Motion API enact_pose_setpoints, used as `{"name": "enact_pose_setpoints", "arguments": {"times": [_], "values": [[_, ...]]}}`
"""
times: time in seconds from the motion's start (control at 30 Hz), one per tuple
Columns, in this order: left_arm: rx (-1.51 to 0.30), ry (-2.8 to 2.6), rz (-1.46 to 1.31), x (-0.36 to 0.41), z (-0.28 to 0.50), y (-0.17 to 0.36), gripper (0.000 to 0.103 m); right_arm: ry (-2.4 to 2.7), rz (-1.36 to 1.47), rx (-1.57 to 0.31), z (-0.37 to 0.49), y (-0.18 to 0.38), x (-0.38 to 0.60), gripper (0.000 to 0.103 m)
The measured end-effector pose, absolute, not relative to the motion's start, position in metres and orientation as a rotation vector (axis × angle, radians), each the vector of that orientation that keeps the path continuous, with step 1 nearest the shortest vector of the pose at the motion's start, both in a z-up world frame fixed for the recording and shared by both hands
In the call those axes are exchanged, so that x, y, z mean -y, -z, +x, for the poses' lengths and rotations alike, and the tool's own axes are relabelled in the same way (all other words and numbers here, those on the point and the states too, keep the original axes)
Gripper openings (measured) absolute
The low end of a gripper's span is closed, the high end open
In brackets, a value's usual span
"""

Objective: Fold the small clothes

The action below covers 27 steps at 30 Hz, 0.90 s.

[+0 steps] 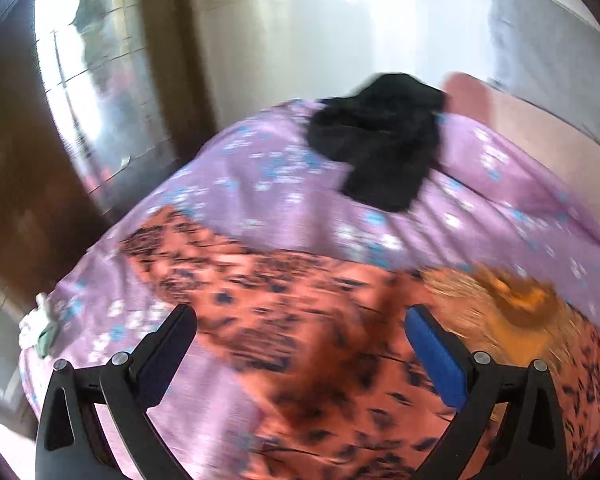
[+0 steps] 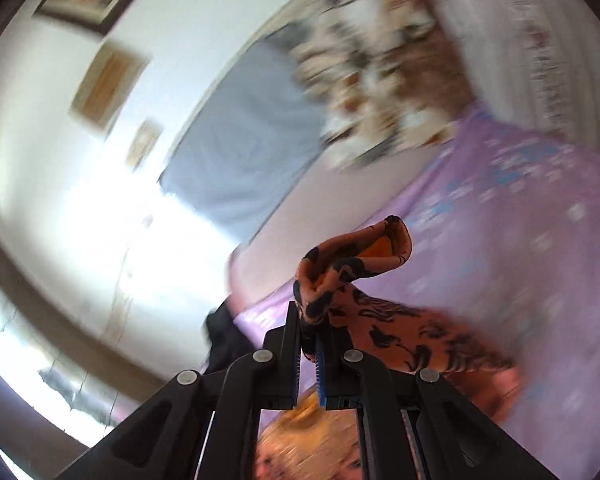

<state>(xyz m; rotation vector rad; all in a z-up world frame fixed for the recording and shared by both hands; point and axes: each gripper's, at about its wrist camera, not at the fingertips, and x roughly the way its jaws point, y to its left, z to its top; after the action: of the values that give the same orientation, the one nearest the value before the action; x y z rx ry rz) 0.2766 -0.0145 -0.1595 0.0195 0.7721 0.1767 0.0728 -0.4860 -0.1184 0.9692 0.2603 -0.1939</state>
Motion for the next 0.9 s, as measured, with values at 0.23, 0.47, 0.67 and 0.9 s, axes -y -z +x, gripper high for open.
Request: {"name": "enact_pose_setpoints", "arguments": {"times": [0.23, 0.47, 0.67, 0.9], "values": [[-0.783, -0.381, -0.101, -0.085, 0.286, 0.155, 0.103, 0.007, 0.888, -0.420, 0.156, 0.136, 0.331, 0.006], [-0.807, -0.425, -0.132, -0.109, 0.293, 0.159, 0.103, -0.074, 0.879, -0.623, 0.218, 0.217, 0.216, 0.010], [-0.800, -0.379, -0.057, -0.084, 0.295, 0.156, 0.103, -0.259, 0.875, -0.918, 0.241, 0.272, 0.159, 0.079], [-0.831, -0.445, -0.087, -0.096, 0.299, 0.158, 0.103, -0.243, 0.847, -0.739, 0.198, 0.251, 0.223, 0.079]]}}
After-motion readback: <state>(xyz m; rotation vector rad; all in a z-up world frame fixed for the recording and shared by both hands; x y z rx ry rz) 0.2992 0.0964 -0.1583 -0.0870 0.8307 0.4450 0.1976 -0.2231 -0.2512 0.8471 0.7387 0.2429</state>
